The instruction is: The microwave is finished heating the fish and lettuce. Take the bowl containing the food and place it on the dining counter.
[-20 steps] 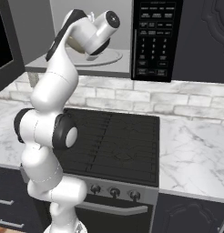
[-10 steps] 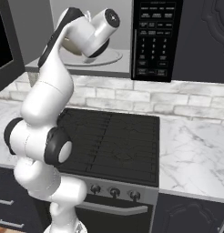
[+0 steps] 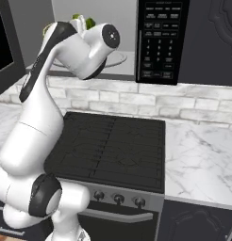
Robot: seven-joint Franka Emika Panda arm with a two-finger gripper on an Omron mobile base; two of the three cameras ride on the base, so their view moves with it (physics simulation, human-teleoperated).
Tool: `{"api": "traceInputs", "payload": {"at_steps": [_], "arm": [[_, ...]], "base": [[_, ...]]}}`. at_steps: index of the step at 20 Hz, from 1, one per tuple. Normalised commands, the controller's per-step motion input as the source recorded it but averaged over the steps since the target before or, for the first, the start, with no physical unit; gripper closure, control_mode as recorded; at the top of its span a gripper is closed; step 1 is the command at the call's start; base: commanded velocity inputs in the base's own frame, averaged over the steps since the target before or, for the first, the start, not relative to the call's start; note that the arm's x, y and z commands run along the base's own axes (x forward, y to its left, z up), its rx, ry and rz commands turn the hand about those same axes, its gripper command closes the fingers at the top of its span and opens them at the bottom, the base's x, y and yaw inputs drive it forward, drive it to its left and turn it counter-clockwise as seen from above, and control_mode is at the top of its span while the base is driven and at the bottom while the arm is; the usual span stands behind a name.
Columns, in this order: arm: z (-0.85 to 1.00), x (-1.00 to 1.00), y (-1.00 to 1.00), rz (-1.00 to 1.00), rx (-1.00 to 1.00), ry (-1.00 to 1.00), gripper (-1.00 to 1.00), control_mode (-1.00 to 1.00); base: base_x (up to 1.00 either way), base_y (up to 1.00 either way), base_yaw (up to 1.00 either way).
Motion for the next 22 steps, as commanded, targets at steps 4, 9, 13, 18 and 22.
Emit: {"api": "traceInputs", "payload": {"at_steps": [4,9,13,18,22], "arm": [[0.20,-1.00,0.00,0.00,0.11,-0.04,1.00,-1.00],[0.03,-1.00,0.00,0.00,0.06,-0.02,1.00,-1.00],[-0.33,-1.00,0.00,0.06,-0.01,0.00,1.00,-1.00],[-0.33,-1.00,-0.12,0.08,-0.01,0.00,1.00,-1.00],[-0.14,-0.84,-0.36,-0.02,0.00,0.00,1.00,-1.00]], "base": [[0.00,0.00,0.00],[0.00,0.00,0.00],[0.00,0.00,0.00],[0.00,0.00,0.00],[0.00,0.00,0.00]]}}
